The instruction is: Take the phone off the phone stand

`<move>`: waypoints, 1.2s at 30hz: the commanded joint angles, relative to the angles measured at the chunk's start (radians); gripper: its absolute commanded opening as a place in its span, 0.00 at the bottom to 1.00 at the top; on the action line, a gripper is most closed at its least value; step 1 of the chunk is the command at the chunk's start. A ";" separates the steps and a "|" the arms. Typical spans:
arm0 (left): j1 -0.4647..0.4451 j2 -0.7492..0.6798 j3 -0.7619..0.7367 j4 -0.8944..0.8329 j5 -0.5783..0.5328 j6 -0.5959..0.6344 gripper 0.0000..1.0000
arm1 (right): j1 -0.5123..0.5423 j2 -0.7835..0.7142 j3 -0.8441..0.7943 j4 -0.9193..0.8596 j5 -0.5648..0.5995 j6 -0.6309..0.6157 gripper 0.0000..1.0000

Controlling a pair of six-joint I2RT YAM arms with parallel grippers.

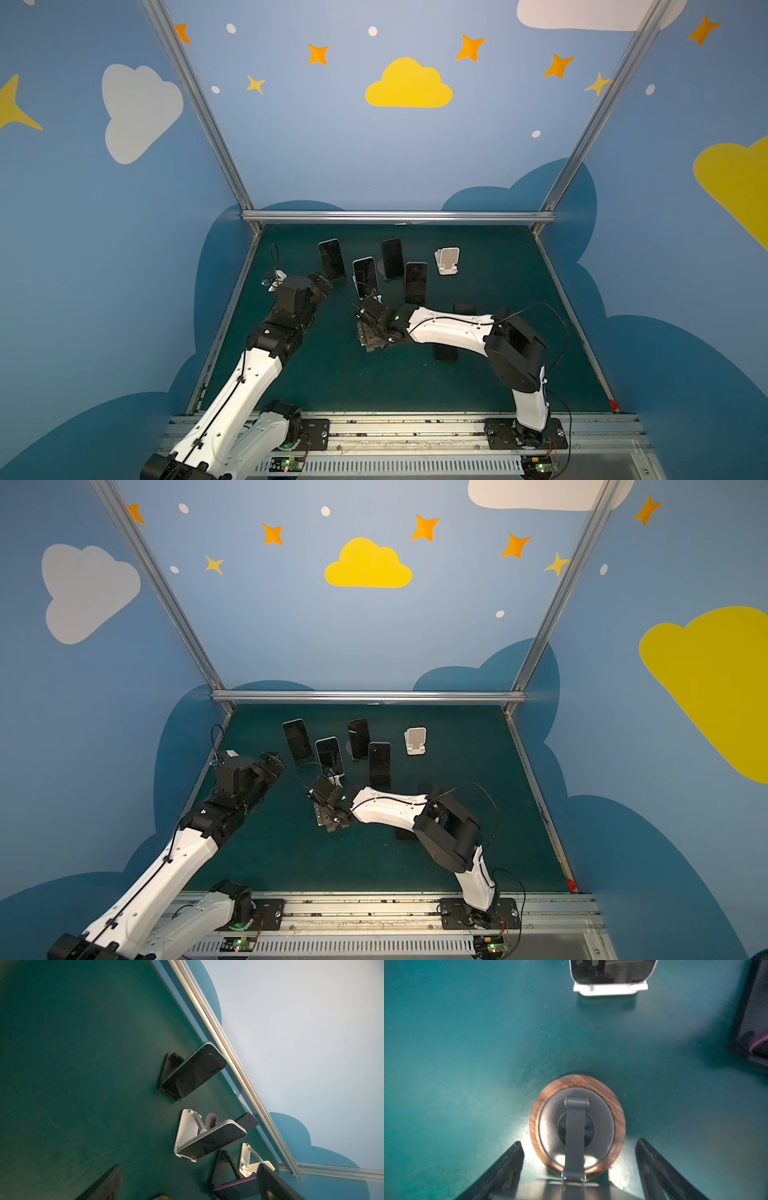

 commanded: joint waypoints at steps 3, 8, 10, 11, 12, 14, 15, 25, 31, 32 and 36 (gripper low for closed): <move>0.009 0.004 -0.006 0.012 0.014 0.009 1.00 | -0.008 0.006 0.021 -0.033 0.002 0.015 0.79; 0.013 0.001 -0.008 0.017 0.018 0.009 1.00 | 0.010 -0.010 0.017 -0.058 0.057 0.001 0.74; 0.013 0.001 -0.011 0.022 0.019 0.009 1.00 | 0.014 -0.027 0.007 -0.066 0.072 -0.007 0.74; 0.013 0.002 -0.013 0.023 0.019 0.007 1.00 | 0.017 -0.042 -0.003 -0.065 0.080 -0.014 0.73; 0.014 0.003 -0.011 0.024 0.024 0.008 1.00 | 0.019 -0.058 -0.016 -0.063 0.090 -0.024 0.72; 0.015 0.006 -0.010 0.026 0.037 0.009 1.00 | 0.019 -0.088 -0.047 -0.043 0.099 -0.051 0.72; 0.015 0.007 -0.011 0.026 0.039 0.011 1.00 | 0.019 -0.103 -0.062 -0.039 0.099 -0.060 0.72; 0.015 0.009 -0.019 0.054 0.074 0.010 1.00 | 0.020 -0.229 -0.156 -0.040 0.112 -0.086 0.70; 0.011 0.006 -0.021 0.106 0.165 0.035 1.00 | 0.017 -0.309 -0.200 -0.073 0.123 -0.092 0.69; 0.012 0.006 -0.020 0.115 0.181 0.039 1.00 | 0.019 -0.323 -0.203 -0.087 0.133 -0.095 0.69; 0.012 0.008 -0.020 0.120 0.194 0.035 1.00 | 0.021 -0.380 -0.223 -0.128 0.159 -0.096 0.67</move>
